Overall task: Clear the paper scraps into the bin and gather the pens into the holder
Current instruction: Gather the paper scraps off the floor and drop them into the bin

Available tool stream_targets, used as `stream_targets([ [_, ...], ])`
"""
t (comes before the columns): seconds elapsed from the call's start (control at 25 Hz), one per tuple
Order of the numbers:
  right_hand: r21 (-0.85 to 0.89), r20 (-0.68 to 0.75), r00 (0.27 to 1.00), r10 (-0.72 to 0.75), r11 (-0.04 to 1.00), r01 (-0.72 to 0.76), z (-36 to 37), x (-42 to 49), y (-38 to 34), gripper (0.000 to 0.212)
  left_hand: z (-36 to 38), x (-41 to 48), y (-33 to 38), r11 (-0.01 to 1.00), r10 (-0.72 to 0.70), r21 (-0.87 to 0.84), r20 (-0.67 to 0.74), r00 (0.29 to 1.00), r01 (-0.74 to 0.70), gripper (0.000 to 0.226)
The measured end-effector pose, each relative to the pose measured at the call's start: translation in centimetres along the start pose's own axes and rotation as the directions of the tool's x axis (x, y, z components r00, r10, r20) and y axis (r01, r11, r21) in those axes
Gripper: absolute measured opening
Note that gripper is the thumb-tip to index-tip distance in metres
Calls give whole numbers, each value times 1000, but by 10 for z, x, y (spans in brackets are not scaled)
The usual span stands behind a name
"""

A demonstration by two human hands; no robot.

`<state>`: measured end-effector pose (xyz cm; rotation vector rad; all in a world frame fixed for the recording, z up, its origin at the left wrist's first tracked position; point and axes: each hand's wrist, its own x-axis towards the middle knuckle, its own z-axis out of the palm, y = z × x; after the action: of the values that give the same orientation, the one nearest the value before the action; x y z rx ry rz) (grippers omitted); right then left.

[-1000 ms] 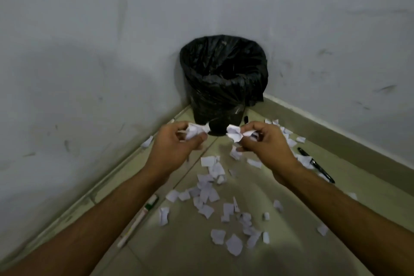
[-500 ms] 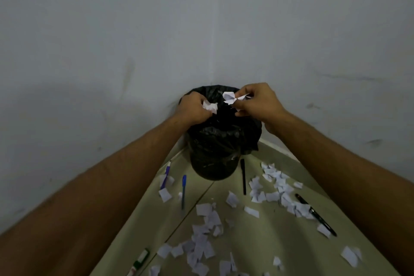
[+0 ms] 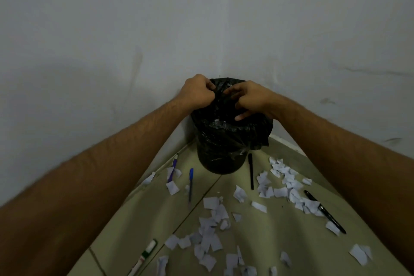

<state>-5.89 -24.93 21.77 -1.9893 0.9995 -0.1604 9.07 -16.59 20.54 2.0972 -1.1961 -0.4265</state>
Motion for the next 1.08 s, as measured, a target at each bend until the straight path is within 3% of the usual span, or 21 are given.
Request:
stream_targets([
  [0.08,-32,-186,975,-122,993,118,1,-10,0,40,-6,-11,-1,997,21,-69,-44,999,-24,42],
  [0.2,-88,-397,864,-309,950,299,15,-48,11,8,-15,-53,-21,975,75,-194,-192,979,-113,35],
  [0.24,-110,-383,860,-338,941,321,24,-62,21,4,-12,-72,-35,971,87,-196,-228,970,-133,30],
  [0.32,-167,-205,929,-307,946,276,54,-89,49,8,2,-114,-82,985,54,-151,-218,974,-88,26],
  [0.36,-223,-65,968,-242,949,222,69,-99,67,13,12,-132,-111,994,11,-108,-166,986,-29,27],
  [0.44,-381,184,978,-95,911,160,101,-115,102,30,30,-164,-168,992,-115,53,-10,993,115,36],
  [0.52,-465,294,955,-33,868,173,125,-123,126,40,40,-179,-213,955,-220,220,82,972,198,51],
  [0.64,-446,315,949,-16,880,163,143,-128,138,40,48,-174,-248,924,-218,345,124,968,164,65],
  [0.84,-353,329,943,-56,919,178,156,-122,151,30,76,-156,-262,781,-103,619,255,962,-81,54],
  [0.92,-340,341,939,-51,924,174,161,-121,158,29,82,-155,-267,753,-108,654,228,968,-70,50],
  [1.08,-311,360,933,-16,940,136,168,-122,170,28,92,-185,-265,797,-54,601,167,984,-59,27],
])
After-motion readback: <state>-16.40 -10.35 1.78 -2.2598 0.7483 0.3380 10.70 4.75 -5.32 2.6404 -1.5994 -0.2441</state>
